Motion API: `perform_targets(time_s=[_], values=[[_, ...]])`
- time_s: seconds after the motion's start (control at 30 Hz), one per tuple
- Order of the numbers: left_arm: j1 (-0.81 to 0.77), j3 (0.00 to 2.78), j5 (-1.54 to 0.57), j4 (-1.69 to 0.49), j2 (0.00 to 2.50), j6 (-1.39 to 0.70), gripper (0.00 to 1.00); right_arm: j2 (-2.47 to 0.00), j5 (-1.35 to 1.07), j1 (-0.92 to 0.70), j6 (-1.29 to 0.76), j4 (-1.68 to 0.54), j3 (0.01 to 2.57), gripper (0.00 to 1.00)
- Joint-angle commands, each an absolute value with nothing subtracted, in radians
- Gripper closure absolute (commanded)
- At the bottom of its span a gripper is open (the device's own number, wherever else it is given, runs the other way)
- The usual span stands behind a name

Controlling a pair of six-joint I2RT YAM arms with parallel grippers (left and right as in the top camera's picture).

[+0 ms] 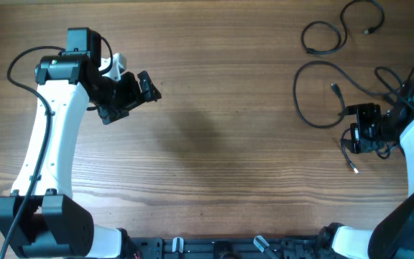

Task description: Untangle cables

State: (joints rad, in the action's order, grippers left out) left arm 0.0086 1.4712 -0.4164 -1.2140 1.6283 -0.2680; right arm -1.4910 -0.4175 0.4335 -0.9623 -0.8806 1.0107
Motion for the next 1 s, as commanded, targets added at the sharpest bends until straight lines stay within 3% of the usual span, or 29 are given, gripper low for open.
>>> perform_targets(time_s=[0.0, 0.13, 0.27, 0.33, 0.47, 0.57, 0.63, 0.73, 0.97], values=[[0.015, 1.483, -0.41, -1.201, 1.62, -0.273, 0.0, -1.372, -0.408, 0.431, -0.868, -0.896, 1.029, 0.3], [0.015, 1.483, -0.41, -1.188, 1.62, -0.277, 0.0, -1.197, -0.435, 0.43, -0.686, -0.995, 1.029, 0.17], [0.015, 1.483, -0.41, -1.184, 1.62, -0.276, 0.0, -1.079, -0.435, 0.356, -0.54, -1.105, 1.028, 0.16], [0.015, 1.483, -0.411, -1.184, 1.62, -0.276, 0.0, -1.035, -0.435, 0.245, -0.504, -1.109, 1.029, 0.16], [0.015, 1.483, -0.41, -1.185, 1.62, -0.276, 0.0, -1.017, -0.43, -0.049, -0.549, -1.073, 1.028, 0.16], [0.015, 1.483, -0.41, -1.184, 1.62, -0.276, 0.0, -1.017, -0.281, -0.224, -0.639, -1.04, 1.028, 0.14], [0.015, 1.483, -0.41, -1.184, 1.62, -0.276, 0.0, -1.017, -0.278, -0.259, -0.687, -1.044, 1.028, 0.0], [0.015, 1.483, -0.41, -1.184, 1.62, -0.276, 0.0, -1.017, -0.287, -0.259, -0.804, -1.048, 1.028, 0.0], [0.015, 1.483, -0.41, -1.184, 1.62, -0.276, 0.0, -1.017, -0.26, -0.259, -0.812, -1.048, 1.028, 0.0]])
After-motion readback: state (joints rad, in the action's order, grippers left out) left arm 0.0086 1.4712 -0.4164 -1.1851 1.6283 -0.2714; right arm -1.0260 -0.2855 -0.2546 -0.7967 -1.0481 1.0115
